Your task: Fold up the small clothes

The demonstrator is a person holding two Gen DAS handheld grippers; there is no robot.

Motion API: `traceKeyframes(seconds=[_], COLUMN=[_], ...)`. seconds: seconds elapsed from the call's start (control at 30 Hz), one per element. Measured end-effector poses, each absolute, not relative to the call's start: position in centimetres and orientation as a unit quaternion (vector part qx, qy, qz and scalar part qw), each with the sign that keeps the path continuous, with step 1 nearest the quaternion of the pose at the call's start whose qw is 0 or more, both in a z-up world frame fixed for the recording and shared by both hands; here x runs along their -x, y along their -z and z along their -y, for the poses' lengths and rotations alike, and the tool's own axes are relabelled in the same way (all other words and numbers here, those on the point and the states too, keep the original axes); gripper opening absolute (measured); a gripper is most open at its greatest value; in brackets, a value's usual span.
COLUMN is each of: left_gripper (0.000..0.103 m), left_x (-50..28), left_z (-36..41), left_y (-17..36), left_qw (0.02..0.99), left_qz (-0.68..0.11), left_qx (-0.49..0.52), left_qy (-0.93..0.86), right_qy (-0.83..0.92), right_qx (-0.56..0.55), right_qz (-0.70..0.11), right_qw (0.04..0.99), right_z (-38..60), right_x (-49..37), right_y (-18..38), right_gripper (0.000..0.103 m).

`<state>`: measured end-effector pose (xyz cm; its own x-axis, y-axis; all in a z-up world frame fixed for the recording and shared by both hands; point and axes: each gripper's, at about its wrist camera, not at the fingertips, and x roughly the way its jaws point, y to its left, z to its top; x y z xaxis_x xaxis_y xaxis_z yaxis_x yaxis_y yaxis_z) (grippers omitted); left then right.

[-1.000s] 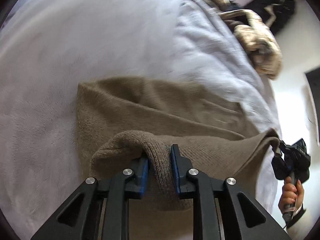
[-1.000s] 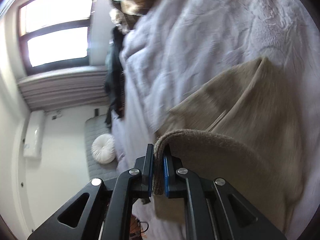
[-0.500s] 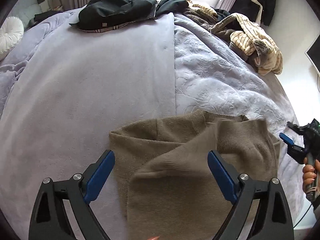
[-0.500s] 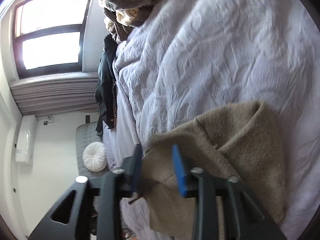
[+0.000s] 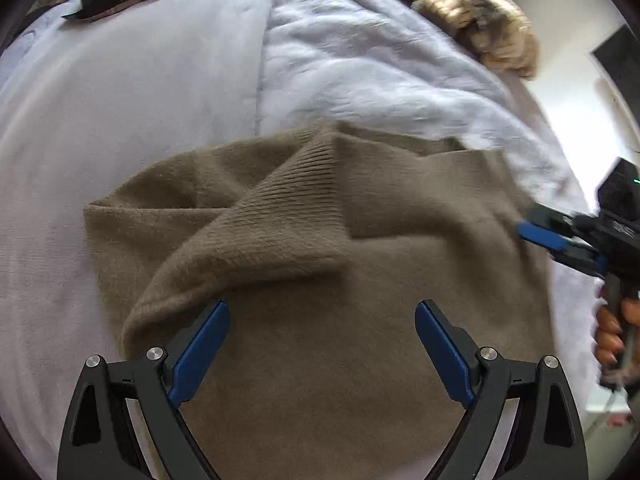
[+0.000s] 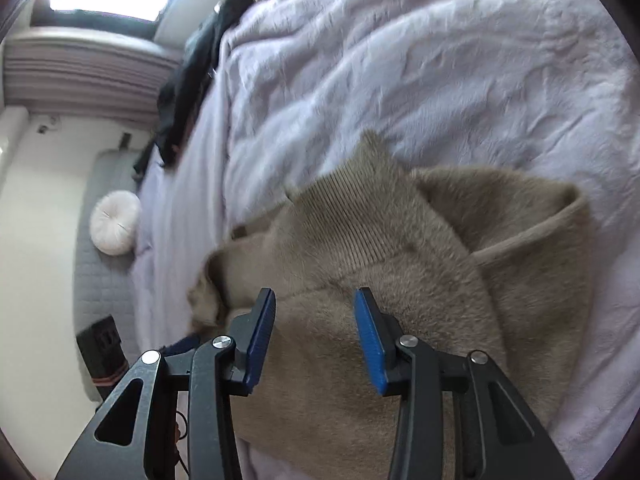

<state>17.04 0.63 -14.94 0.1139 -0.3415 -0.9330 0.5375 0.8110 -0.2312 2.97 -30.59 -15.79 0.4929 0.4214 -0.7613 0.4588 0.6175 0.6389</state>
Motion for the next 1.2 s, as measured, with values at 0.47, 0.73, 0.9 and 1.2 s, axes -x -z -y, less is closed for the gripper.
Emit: traceKeyframes(seconds=[0.47, 0.73, 0.9, 1.2], left_gripper=[0.094, 0.094, 0.094, 0.094], left_x=[-23.6, -16.3, -12.0, -9.5], left_z=[-8.0, -13.9, -17.7, -19.0], left_y=[14.2, 14.3, 16.1, 18.8], left_qw=[0.809, 0.761, 0.725, 0.699], left_qz=[-0.568, -0.629, -0.673, -0.681], left_qx=[-0.046, -0.013, 0.071, 0.2], left_qy=[0.143, 0.158, 0.126, 0.083], right_qy=[0.12, 0.062, 0.043, 0.165], right_qx=[-0.429, -0.477, -0.529, -0.634], right_qz=[-0.474, -0.472, -0.486, -0.38], right_qw=[0.759, 0.739, 0.694, 0.653], right_z=[35.0, 30.8, 26.3, 26.9], right_x=[-0.1, 6.2, 12.7, 19.1], right_y=[14.4, 13.0, 15.0, 18.7], right_gripper=[0.047, 0.062, 0.062, 0.062])
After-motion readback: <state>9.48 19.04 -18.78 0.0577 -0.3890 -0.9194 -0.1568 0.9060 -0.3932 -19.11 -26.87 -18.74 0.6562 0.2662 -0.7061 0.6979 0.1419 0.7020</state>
